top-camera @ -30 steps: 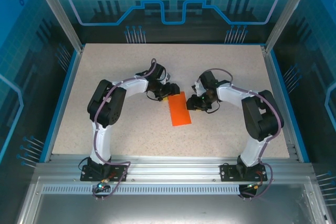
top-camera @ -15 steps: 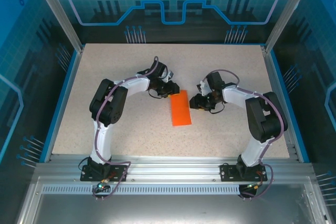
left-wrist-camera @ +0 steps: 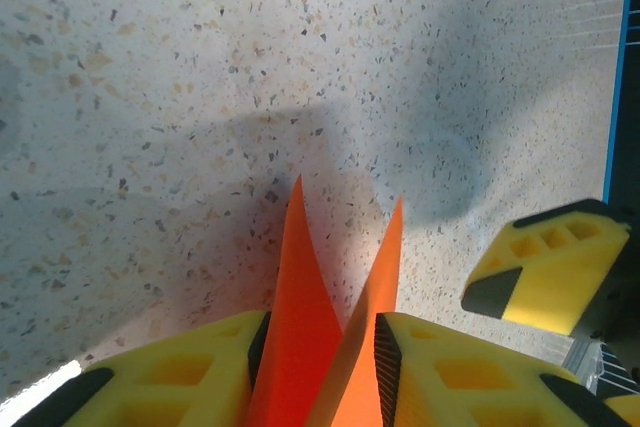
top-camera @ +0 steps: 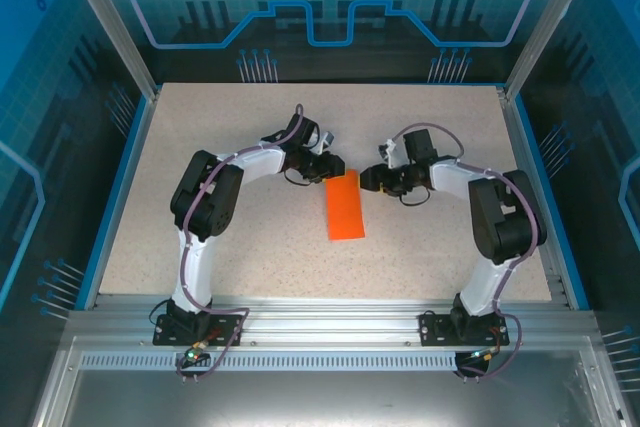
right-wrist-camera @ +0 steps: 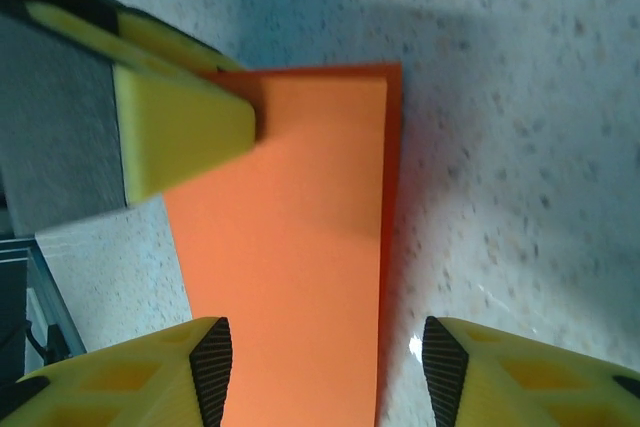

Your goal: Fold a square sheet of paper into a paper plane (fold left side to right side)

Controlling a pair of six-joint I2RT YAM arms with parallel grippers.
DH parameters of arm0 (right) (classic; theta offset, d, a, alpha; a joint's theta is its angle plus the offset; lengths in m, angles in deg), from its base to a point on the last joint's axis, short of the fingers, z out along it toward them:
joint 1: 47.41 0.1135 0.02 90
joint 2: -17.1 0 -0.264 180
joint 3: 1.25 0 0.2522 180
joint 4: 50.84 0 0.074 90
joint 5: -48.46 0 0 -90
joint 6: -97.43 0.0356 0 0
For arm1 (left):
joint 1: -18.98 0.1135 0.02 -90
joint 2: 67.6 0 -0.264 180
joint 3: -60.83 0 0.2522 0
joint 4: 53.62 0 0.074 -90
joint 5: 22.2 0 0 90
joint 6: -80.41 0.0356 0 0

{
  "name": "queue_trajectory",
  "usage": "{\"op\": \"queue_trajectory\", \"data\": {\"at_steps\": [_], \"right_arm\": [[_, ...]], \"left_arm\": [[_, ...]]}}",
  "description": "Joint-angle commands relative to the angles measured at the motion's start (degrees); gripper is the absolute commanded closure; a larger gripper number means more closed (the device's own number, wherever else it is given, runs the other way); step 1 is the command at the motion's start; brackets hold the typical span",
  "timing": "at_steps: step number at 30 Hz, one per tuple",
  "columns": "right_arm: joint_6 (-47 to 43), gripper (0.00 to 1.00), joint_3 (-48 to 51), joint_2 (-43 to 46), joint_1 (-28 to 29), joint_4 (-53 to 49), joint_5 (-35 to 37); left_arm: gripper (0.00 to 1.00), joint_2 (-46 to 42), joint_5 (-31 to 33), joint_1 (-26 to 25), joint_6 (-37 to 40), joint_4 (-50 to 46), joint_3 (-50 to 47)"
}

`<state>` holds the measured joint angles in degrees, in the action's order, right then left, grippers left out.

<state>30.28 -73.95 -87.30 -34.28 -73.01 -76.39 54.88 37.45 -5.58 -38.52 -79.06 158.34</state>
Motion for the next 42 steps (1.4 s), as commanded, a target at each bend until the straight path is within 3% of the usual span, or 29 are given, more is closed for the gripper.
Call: {"op": "queue_trajectory", "data": {"at_steps": [1, 16, 34, 42], "right_arm": [[1.1, 0.44, -2.1, -3.2, -0.6, 3.6, -2.7], [2.9, 0.47, -3.2, -9.4, 1.0, 6.3, -6.4], [2.3, 0.69, 0.0, -4.8, 1.3, 5.8, -7.5], [2.5, 0.83, 0.5, -4.0, 1.3, 5.7, -8.6]], "left_arm": [[0.64, -1.1, -1.7, -0.3, 1.0, 0.7, -1.0], [0.64, -0.9, -1.7, -0.3, 0.9, 0.8, -1.3], [0.62, -0.6, -0.6, -0.3, 0.9, 0.0, -1.0], [0.49, -1.3, 0.9, 0.4, 2.4, -2.1, 0.4]]}}
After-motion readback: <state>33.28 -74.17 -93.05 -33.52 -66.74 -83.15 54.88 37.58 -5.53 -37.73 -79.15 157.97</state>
